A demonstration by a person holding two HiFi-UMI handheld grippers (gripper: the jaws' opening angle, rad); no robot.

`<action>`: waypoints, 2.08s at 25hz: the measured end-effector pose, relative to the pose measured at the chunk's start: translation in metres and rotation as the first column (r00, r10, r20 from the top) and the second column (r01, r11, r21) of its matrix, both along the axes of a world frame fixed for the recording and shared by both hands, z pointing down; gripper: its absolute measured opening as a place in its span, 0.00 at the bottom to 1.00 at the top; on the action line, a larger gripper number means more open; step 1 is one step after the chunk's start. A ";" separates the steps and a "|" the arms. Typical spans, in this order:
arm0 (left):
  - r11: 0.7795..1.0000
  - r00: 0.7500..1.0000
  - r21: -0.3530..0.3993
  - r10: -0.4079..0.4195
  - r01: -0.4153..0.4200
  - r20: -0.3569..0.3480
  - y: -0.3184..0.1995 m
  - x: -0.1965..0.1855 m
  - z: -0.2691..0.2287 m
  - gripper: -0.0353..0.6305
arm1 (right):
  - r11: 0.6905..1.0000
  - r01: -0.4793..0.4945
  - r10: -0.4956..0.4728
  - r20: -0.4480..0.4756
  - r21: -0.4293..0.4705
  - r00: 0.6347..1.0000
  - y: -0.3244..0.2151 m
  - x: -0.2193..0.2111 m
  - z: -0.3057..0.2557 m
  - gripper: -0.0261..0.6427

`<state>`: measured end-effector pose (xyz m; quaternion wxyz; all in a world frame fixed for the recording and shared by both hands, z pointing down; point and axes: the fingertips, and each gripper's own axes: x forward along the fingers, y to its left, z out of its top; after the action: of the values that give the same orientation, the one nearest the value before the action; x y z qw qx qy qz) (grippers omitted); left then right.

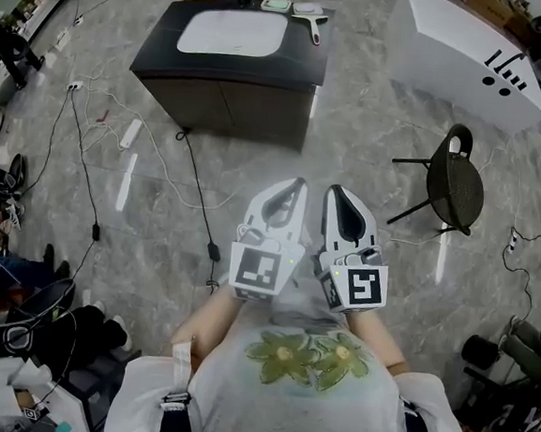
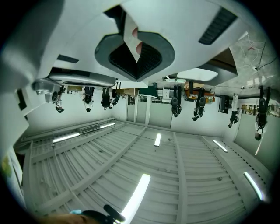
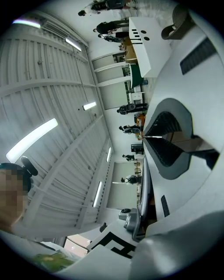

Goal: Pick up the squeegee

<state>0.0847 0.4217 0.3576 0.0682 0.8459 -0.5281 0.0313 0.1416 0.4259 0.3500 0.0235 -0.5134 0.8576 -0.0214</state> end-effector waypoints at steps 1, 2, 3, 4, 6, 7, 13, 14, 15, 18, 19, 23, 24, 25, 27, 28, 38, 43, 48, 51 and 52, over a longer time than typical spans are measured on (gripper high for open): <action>1.000 1.000 -0.002 0.005 -0.005 0.000 -0.005 0.000 0.001 0.07 | 1.000 -0.003 0.003 -0.002 -0.001 1.000 -0.005 -0.001 0.001 0.07; 1.000 1.000 -0.003 0.011 -0.011 -0.005 -0.010 0.000 0.002 0.07 | 1.000 -0.007 0.007 -0.009 -0.004 1.000 -0.010 -0.002 0.002 0.07; 1.000 1.000 -0.004 0.016 -0.016 -0.015 -0.016 -0.001 0.003 0.07 | 1.000 -0.011 0.011 -0.017 -0.007 1.000 -0.017 -0.003 0.003 0.07; 1.000 0.999 -0.008 0.021 -0.021 -0.026 -0.023 -0.001 0.004 0.07 | 1.000 -0.014 0.014 -0.024 -0.010 1.000 -0.023 -0.005 0.004 0.07; 0.999 0.998 -0.018 0.033 -0.034 -0.047 -0.037 -0.003 0.007 0.07 | 1.000 -0.022 0.021 -0.033 -0.019 0.999 -0.036 -0.007 0.006 0.07; 0.999 0.998 -0.021 0.038 -0.039 -0.050 -0.046 -0.004 0.008 0.07 | 0.999 -0.027 0.026 -0.032 -0.024 0.999 -0.043 -0.009 0.007 0.07; 0.997 0.997 -0.037 0.064 -0.066 -0.049 -0.102 -0.019 0.014 0.07 | 0.997 -0.057 0.055 -0.045 -0.048 0.998 -0.097 -0.021 0.012 0.07; 0.997 0.997 -0.040 0.066 -0.068 -0.050 -0.113 -0.023 0.015 0.07 | 0.997 -0.062 0.059 -0.047 -0.050 0.997 -0.106 -0.023 0.013 0.07; 0.997 0.996 -0.043 0.068 -0.070 -0.051 -0.123 -0.028 0.016 0.07 | 0.997 -0.066 0.063 -0.050 -0.051 0.997 -0.116 -0.026 0.014 0.07; 0.997 0.996 -0.040 0.069 -0.071 -0.050 -0.152 -0.041 0.017 0.07 | 0.996 -0.074 0.072 -0.052 -0.045 0.996 -0.144 -0.036 0.014 0.07; 0.997 0.996 -0.037 0.070 -0.072 -0.051 -0.161 -0.045 0.016 0.07 | 0.996 -0.078 0.075 -0.050 -0.044 0.996 -0.152 -0.039 0.013 0.08; 0.996 0.996 -0.034 0.077 -0.079 -0.048 -0.194 -0.059 0.015 0.07 | 0.994 -0.091 0.088 -0.052 -0.054 0.995 -0.186 -0.051 0.016 0.08; 0.996 0.996 -0.036 0.078 -0.080 -0.052 -0.201 -0.064 0.015 0.07 | 0.994 -0.092 0.088 -0.057 -0.059 0.994 -0.192 -0.055 0.017 0.08; 0.996 0.995 -0.038 0.079 -0.081 -0.057 -0.208 -0.068 0.016 0.07 | 0.994 -0.092 0.089 -0.062 -0.063 0.994 -0.199 -0.059 0.019 0.07; 0.995 0.995 -0.044 0.081 -0.084 -0.066 -0.218 -0.075 0.019 0.07 | 0.993 -0.094 0.089 -0.075 -0.072 0.993 -0.210 -0.066 0.023 0.08; 0.995 0.994 -0.049 0.082 -0.086 -0.069 -0.223 -0.078 0.020 0.07 | 0.992 -0.096 0.090 -0.078 -0.078 0.993 -0.214 -0.069 0.024 0.08; 0.994 0.992 -0.069 0.082 -0.089 -0.100 -0.260 -0.095 0.029 0.07 | 0.990 -0.105 0.094 -0.107 -0.094 0.990 -0.251 -0.087 0.029 0.08; 0.992 0.990 -0.070 0.093 -0.100 -0.103 -0.277 -0.093 0.028 0.07 | 0.987 -0.128 0.116 -0.112 -0.102 0.987 -0.271 -0.081 0.029 0.08; 0.991 0.990 -0.083 0.094 -0.103 -0.104 -0.302 -0.093 0.033 0.07 | 0.986 -0.108 0.093 -0.119 -0.129 0.989 -0.294 -0.085 0.036 0.08; 0.991 0.991 -0.088 0.095 -0.103 -0.096 -0.321 -0.093 0.037 0.07 | 0.985 -0.095 0.078 -0.119 -0.142 0.990 -0.313 -0.088 0.042 0.08; 0.990 0.991 -0.091 0.095 -0.104 -0.093 -0.328 -0.093 0.038 0.07 | 0.985 -0.092 0.075 -0.117 -0.146 0.990 -0.321 -0.088 0.044 0.08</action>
<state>-0.0079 0.0934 0.3957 0.1302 0.8675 -0.4796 0.0223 0.0538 0.1048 0.3940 -0.0625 -0.5497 0.8311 -0.0567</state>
